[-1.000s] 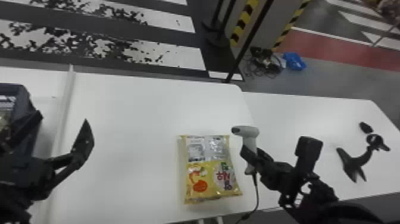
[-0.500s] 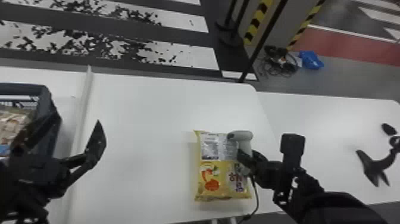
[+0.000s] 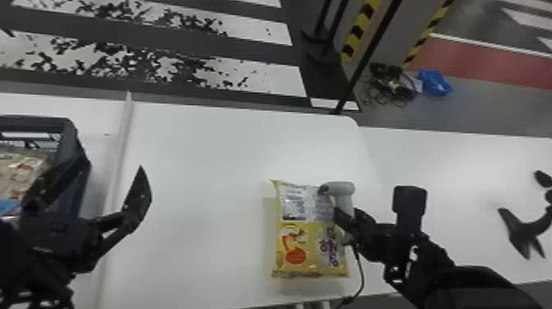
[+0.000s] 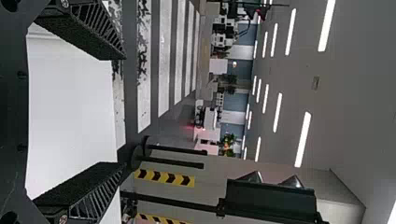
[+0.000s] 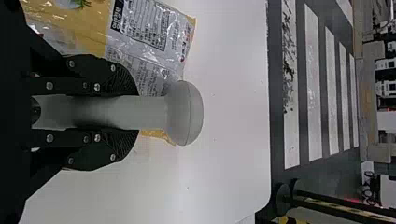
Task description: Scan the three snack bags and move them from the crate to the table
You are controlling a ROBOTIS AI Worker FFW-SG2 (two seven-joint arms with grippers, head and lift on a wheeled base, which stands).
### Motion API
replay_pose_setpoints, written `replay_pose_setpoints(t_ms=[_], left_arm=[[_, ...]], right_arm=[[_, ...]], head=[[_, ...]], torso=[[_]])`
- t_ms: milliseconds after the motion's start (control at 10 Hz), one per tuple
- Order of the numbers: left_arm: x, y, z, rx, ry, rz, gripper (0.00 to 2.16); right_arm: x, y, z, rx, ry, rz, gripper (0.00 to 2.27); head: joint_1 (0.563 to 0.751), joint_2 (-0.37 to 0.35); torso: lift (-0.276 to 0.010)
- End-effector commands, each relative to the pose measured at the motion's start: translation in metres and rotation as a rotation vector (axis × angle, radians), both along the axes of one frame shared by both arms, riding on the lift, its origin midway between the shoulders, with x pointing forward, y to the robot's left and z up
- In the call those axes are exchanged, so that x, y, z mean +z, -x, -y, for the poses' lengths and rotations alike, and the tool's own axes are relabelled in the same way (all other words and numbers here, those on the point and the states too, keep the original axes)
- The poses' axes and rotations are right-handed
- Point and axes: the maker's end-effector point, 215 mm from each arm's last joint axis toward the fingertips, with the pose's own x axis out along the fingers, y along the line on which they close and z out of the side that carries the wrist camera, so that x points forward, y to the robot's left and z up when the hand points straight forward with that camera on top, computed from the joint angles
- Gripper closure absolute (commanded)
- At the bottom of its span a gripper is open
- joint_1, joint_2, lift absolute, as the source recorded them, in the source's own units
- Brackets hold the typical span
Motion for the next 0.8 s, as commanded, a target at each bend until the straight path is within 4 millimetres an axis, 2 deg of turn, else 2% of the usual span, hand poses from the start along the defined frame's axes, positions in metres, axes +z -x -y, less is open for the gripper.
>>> replay_pose_setpoints(t_ms=[0,100,200,500,700], left_arm=[[0.002,0.0,0.001,-0.001,0.001,0.003,0.06],[0.002,0.001,0.002,-0.004,0.002,0.002,0.06],[0.002,0.002,0.002,-0.004,0.001,0.004,0.06],[0.0,0.002,0.001,-0.003,0.0,-0.002,0.06],[0.001,0.002,0.001,-0.002,-0.005,0.002,0.06]], right_arm=[[0.021,-0.001,0.019,-0.037,-0.009,0.042,2.24],[0.029,-0.002,0.04,-0.075,-0.012,0.058,2.24],[0.028,-0.003,0.059,-0.108,-0.005,0.054,2.24],[-0.017,-0.014,0.116,-0.173,0.013,0.011,2.24],[-0.042,-0.019,0.139,-0.182,0.023,0.011,2.24]], head=[[0.695,-0.269],[0.695,-0.283],[0.695,-0.311],[0.695,-0.35],[0.695,-0.35]], torso=[[-0.062],[-0.062],[-0.062],[-0.062],[-0.062]])
